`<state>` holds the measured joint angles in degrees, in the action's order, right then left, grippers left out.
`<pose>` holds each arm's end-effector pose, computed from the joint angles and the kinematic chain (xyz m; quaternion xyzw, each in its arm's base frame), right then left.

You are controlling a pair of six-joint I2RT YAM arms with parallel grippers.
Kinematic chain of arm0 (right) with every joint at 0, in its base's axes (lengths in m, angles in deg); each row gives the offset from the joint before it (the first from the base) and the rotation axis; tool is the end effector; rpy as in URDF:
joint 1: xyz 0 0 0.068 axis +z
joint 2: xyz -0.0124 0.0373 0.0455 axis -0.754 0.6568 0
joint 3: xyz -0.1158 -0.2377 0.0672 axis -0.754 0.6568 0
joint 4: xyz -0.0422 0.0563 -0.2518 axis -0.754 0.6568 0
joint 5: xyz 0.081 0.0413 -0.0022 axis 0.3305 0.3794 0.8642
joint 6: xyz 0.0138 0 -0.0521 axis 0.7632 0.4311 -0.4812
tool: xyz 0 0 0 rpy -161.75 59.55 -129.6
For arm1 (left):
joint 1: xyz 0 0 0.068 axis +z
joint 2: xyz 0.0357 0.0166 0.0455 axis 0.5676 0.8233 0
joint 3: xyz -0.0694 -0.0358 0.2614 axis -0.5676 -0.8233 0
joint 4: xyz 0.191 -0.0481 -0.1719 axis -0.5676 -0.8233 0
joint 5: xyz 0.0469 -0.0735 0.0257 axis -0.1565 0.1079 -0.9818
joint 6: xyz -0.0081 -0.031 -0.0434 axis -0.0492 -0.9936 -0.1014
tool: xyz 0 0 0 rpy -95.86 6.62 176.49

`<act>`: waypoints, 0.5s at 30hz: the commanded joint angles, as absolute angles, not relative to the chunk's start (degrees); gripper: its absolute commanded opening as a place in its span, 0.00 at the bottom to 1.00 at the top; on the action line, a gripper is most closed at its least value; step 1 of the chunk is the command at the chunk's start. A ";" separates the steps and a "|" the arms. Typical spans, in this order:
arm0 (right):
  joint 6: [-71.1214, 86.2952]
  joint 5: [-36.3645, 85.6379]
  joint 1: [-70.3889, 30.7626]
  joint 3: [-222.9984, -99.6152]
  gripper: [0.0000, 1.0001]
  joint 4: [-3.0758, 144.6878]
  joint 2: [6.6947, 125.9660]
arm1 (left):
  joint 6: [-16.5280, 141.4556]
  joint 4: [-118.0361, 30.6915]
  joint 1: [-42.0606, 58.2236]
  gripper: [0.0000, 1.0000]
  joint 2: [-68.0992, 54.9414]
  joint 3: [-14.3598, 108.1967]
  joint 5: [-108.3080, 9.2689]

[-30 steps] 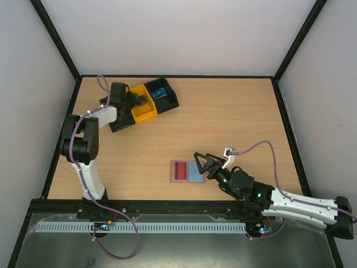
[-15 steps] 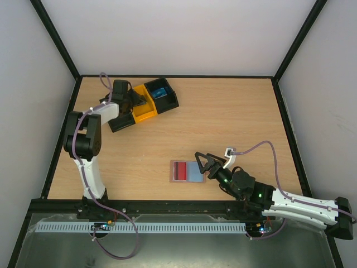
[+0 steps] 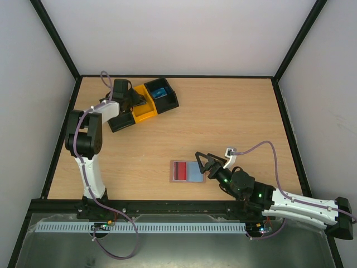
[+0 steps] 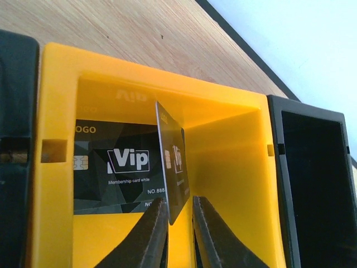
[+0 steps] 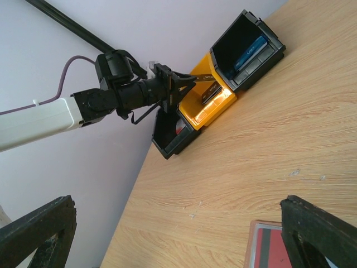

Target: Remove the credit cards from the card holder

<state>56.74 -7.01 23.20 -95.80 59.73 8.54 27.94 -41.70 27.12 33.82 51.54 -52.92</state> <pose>0.0556 0.1251 0.2156 0.0426 0.7208 0.5414 0.4307 0.4485 -0.0618 0.1809 -0.2746 0.8426 -0.2416 0.3953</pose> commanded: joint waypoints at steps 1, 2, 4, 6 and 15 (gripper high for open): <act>57.72 -8.94 23.57 -97.36 0.98 61.05 7.76 | 29.48 -43.20 27.11 0.19 33.46 53.63 -53.37; 57.68 -8.78 23.57 -97.36 0.98 61.07 7.75 | 29.75 -43.44 27.11 0.21 33.16 53.71 -53.57; 57.49 -7.96 23.57 -97.36 0.97 60.95 7.90 | 30.11 -44.04 27.11 0.27 32.29 53.97 -53.97; 57.40 -7.31 23.57 -97.58 0.98 61.02 8.21 | 30.70 -45.32 27.11 0.38 31.75 54.70 -54.07; 66.04 -13.19 23.57 -102.44 0.97 73.84 12.26 | 34.44 -50.26 27.11 0.57 26.74 56.68 -55.06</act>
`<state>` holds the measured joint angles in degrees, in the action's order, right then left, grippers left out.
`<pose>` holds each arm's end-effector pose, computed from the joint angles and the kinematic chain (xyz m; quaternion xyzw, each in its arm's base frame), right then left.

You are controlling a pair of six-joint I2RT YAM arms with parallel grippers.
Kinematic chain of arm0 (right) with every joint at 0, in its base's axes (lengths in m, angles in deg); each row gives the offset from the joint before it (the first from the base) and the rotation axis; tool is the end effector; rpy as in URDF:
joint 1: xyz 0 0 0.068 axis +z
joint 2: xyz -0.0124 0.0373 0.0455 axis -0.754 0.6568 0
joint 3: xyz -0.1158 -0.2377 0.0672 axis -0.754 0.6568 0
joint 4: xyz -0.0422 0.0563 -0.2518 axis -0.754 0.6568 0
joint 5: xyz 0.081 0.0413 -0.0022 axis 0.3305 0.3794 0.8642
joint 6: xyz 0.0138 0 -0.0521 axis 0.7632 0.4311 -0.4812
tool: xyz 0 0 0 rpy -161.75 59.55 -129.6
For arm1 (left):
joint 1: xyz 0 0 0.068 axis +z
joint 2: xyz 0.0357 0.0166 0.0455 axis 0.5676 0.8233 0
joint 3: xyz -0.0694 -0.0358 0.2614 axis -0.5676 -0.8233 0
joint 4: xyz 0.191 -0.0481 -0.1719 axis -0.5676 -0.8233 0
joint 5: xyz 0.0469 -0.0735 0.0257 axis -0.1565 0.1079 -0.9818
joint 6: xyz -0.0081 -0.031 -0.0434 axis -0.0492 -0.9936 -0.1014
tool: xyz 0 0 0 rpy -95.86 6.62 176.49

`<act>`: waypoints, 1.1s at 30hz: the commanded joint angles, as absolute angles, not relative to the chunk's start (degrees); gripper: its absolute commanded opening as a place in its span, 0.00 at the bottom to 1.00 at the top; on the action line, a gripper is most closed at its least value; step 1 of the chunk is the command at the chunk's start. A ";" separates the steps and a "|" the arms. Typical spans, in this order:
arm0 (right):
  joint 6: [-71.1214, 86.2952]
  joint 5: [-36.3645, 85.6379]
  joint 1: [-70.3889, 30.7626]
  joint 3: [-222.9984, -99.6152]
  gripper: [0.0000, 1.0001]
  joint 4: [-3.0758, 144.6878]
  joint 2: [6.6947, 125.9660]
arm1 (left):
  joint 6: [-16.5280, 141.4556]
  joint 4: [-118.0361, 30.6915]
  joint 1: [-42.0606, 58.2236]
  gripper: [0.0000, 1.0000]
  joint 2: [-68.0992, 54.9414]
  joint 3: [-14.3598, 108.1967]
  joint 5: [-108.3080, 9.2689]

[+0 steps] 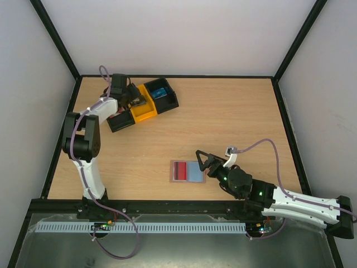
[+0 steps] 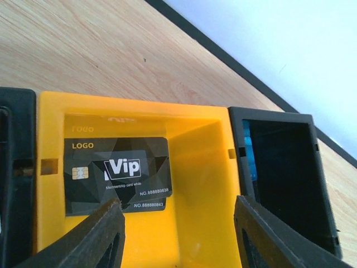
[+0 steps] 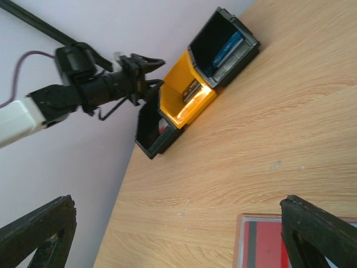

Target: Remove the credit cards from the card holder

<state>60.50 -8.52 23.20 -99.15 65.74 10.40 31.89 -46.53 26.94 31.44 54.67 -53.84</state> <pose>0.0571 0.1270 0.2217 0.0660 0.7431 0.5214 0.4143 0.4484 -0.0627 0.2089 -0.2467 0.8485 -0.2242 0.4110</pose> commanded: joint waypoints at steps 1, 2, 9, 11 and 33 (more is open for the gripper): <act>67.15 -13.94 23.57 -102.84 0.98 75.36 12.58 | 34.72 -50.85 27.11 0.57 25.86 56.48 -54.76; 68.16 -14.28 23.57 -103.09 0.98 76.53 12.71 | 34.88 -51.26 27.11 0.59 24.76 56.08 -54.28; 67.51 -12.09 23.57 -102.50 0.98 80.75 10.75 | 35.76 -51.48 27.11 0.66 14.90 48.76 -46.99; 66.00 -11.52 23.57 -101.96 0.98 81.52 10.65 | 36.17 -52.06 27.11 0.67 12.46 46.39 -44.47; 62.48 -7.53 23.48 -97.66 0.93 80.69 11.65 | 30.23 -39.23 2.97 0.69 -7.86 11.07 -36.50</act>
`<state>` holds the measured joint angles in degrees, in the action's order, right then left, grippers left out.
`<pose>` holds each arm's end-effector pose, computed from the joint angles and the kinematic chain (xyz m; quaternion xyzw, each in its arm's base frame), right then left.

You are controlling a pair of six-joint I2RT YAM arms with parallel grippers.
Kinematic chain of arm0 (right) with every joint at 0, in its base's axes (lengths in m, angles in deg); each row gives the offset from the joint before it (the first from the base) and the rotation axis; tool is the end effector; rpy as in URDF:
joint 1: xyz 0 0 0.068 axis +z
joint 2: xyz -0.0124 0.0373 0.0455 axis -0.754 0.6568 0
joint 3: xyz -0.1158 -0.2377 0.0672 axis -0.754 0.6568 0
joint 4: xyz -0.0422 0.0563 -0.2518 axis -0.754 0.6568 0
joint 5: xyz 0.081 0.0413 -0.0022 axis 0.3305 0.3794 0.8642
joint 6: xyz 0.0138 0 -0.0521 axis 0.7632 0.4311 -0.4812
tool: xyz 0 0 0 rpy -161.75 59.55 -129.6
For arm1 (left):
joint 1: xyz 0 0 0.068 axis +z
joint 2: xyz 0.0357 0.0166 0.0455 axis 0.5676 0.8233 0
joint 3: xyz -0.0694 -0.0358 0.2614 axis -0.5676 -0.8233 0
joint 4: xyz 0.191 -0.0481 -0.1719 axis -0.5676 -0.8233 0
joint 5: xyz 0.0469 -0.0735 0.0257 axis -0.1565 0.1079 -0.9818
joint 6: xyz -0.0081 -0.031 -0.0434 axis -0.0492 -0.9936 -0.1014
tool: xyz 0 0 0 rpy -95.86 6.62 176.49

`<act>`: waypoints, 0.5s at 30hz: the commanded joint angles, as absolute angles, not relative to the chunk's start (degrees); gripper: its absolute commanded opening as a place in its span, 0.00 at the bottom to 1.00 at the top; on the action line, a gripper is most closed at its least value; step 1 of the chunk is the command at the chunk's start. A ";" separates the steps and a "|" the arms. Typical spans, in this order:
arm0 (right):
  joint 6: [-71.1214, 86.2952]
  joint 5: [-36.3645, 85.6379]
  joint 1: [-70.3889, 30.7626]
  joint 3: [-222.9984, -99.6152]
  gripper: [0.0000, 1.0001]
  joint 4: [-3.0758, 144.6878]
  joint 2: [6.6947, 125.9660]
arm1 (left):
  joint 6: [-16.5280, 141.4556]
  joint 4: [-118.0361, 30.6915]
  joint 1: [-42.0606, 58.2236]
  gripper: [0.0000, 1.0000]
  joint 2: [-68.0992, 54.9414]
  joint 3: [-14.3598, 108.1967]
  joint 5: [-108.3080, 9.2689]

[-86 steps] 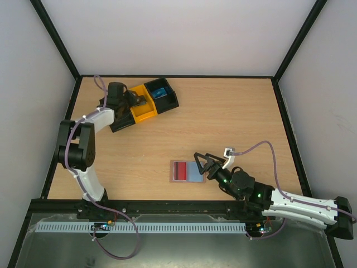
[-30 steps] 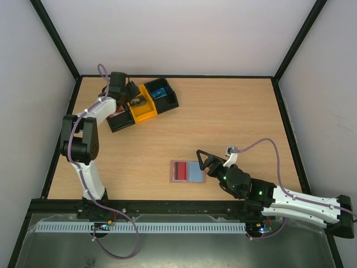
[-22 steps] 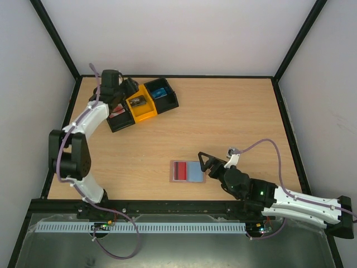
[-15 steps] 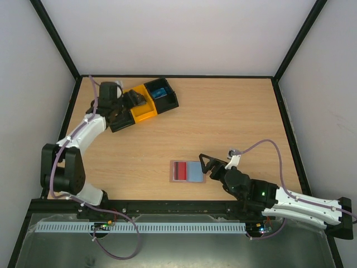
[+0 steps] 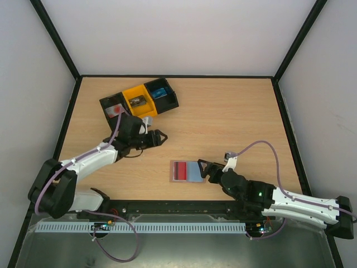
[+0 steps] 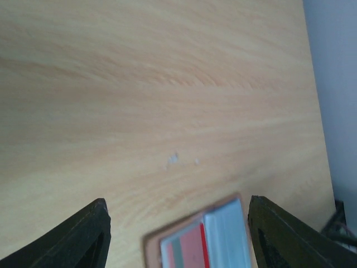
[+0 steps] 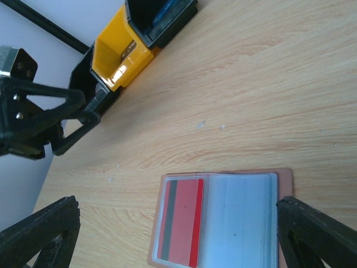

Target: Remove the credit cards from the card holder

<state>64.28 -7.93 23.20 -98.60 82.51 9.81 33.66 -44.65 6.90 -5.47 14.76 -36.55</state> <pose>0.0540 0.1182 0.1896 0.0557 0.8251 0.4247 0.3684 0.2405 -0.1408 0.2107 -0.0126 0.8773 -0.3880 0.2821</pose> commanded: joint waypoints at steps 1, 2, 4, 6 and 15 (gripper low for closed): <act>62.13 -7.22 23.48 -97.49 0.92 80.00 12.47 | 29.14 -37.70 1.80 0.69 -8.35 9.92 -36.54; 61.92 -6.92 23.48 -97.28 0.90 79.21 13.26 | 27.97 -36.19 0.62 0.68 -8.76 8.67 -36.52; 61.60 -6.52 23.48 -97.27 0.86 77.95 14.85 | 26.49 -33.68 -1.65 0.67 -9.50 6.78 -36.66; 61.36 -6.38 23.48 -97.36 0.83 76.98 16.48 | 25.88 -32.93 -4.10 0.65 -10.05 5.96 -37.53; 58.84 -4.17 22.60 -96.30 0.64 68.36 22.38 | 21.45 -25.50 -9.09 0.60 -6.51 1.45 -35.77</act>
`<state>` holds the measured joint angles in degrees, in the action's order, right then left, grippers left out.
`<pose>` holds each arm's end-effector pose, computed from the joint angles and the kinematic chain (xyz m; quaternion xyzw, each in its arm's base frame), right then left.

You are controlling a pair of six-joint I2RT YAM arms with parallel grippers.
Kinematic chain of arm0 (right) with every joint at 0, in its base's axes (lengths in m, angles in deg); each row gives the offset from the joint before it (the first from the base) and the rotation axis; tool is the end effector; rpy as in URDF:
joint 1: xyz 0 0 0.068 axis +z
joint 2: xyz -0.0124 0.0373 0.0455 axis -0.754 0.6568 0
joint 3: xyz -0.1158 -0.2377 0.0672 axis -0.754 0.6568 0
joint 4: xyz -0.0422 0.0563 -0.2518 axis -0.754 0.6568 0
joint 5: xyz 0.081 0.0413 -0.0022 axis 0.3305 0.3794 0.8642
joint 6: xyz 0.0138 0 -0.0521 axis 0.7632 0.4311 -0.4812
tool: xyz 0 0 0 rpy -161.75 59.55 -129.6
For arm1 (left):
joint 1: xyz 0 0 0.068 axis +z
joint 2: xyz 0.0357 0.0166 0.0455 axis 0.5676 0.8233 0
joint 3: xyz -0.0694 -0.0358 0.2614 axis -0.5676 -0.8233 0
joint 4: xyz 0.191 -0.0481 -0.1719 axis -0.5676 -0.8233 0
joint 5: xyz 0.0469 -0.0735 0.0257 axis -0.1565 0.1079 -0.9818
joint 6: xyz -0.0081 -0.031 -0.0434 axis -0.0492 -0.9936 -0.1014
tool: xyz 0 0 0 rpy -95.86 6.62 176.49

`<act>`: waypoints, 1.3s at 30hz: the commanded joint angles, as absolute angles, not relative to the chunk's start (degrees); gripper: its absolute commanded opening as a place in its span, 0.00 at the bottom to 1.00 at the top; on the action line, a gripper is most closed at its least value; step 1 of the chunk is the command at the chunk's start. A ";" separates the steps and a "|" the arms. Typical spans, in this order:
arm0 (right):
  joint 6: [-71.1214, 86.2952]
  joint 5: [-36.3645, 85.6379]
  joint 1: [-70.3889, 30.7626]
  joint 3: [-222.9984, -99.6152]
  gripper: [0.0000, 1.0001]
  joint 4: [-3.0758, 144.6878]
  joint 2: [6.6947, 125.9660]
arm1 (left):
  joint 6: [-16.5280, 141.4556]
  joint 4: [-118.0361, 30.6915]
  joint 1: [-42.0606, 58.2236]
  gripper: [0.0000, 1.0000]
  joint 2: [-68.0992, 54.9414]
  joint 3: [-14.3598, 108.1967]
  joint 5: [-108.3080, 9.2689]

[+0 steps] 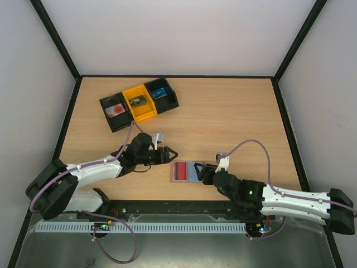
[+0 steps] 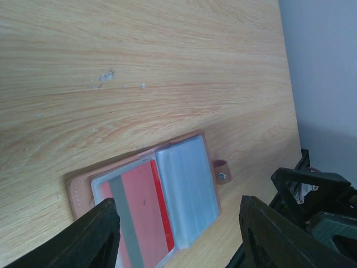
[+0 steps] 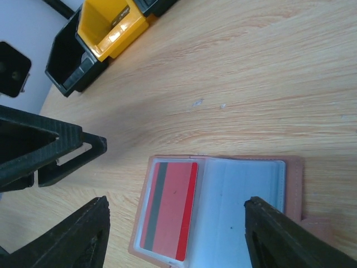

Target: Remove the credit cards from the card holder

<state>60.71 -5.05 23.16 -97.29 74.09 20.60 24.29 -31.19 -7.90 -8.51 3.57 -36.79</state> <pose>0.0583 0.1366 0.1731 0.0095 0.8454 0.3981 0.3561 0.1788 -0.1810 0.1834 0.0368 0.8559 -0.4633 0.2267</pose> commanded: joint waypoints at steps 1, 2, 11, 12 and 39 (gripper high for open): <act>58.67 -3.43 22.30 -96.12 0.61 67.23 23.01 | 21.14 -24.72 -9.44 0.60 -6.08 1.15 -35.65; 58.43 -2.68 21.93 -96.13 0.57 66.06 23.84 | 20.91 -24.16 -9.84 0.59 -5.59 1.00 -35.89; 56.62 6.10 17.37 -96.74 0.39 58.51 33.21 | 18.72 -18.78 -12.35 0.51 1.10 -0.77 -36.44; 56.87 7.05 16.95 -96.60 0.38 57.26 34.22 | 18.61 -18.48 -12.58 0.50 1.76 -0.73 -36.49; 57.16 22.86 10.55 -96.15 0.19 38.92 59.34 | 18.46 -17.23 -13.38 0.16 5.71 -3.52 -38.91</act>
<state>57.13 21.66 11.11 -96.42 41.17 58.66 17.51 -18.33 -13.03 4.43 -2.86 -38.43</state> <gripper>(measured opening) 0.199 0.162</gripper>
